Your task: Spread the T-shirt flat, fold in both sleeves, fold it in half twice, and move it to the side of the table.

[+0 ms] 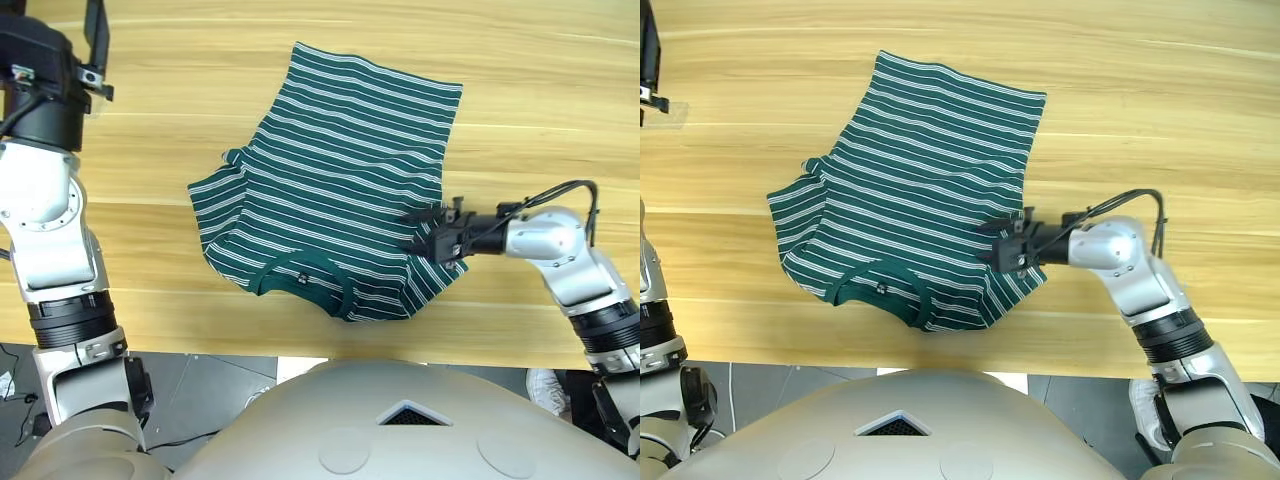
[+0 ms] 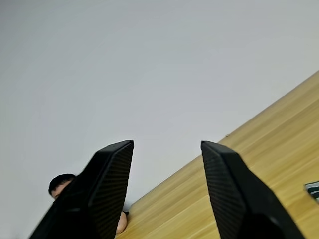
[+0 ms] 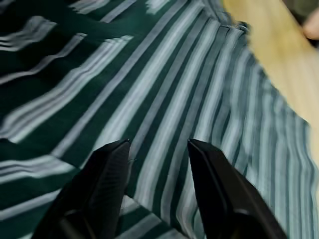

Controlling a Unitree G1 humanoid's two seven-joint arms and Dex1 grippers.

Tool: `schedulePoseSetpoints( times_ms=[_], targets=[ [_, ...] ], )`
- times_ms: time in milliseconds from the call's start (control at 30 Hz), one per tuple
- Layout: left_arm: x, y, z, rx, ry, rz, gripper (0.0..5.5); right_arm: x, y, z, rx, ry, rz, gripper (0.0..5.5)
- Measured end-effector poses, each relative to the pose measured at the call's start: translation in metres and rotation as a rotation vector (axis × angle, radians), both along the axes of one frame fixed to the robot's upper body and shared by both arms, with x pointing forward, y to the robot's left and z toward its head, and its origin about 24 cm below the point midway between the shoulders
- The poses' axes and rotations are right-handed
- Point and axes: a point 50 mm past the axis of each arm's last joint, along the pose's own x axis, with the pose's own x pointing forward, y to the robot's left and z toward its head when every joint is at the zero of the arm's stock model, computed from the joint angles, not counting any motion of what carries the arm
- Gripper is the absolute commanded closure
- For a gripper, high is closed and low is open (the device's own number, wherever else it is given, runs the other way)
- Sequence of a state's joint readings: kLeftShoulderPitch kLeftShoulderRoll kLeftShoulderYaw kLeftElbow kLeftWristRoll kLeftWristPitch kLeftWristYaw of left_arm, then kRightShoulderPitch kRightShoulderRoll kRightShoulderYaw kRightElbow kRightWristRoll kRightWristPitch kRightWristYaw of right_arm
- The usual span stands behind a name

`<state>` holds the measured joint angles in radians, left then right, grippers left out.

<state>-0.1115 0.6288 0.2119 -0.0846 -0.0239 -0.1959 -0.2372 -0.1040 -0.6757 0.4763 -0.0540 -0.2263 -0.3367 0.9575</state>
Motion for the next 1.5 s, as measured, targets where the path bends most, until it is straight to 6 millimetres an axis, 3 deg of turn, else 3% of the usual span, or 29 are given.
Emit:
schedulePoseSetpoints(
  times_ms=[100,233,367,467,1233,1400,1500],
  targets=[
    [0.003,-0.006,-0.006,0.008,0.02,-0.014,3.0,0.001,0.009,-0.006,0.006,-0.013,0.05,3.35],
    [0.007,-0.006,-0.009,0.011,0.035,-0.006,3.0,0.004,0.005,-0.012,-0.002,-0.006,0.061,3.35],
    [0.006,-0.005,-0.009,0.012,0.033,-0.002,3.0,0.03,-0.039,0.0,-0.185,-0.114,-0.025,3.35],
    [0.005,-0.006,-0.012,0.008,0.038,-0.002,3.0,0.038,-0.076,0.009,-0.327,-0.13,-0.123,3.35],
    [0.006,-0.014,-0.018,0.039,0.05,-0.013,3.0,0.025,-0.057,0.004,-0.218,-0.078,-0.115,3.35],
    [-0.002,-0.015,-0.019,0.043,0.049,-0.02,3.0,0.03,-0.061,0.012,-0.215,-0.094,-0.155,3.35],
    [-0.015,-0.011,-0.015,-0.011,0.049,-0.027,3.0,0.03,-0.06,0.028,-0.109,-0.031,-0.19,3.35]
  ],
)
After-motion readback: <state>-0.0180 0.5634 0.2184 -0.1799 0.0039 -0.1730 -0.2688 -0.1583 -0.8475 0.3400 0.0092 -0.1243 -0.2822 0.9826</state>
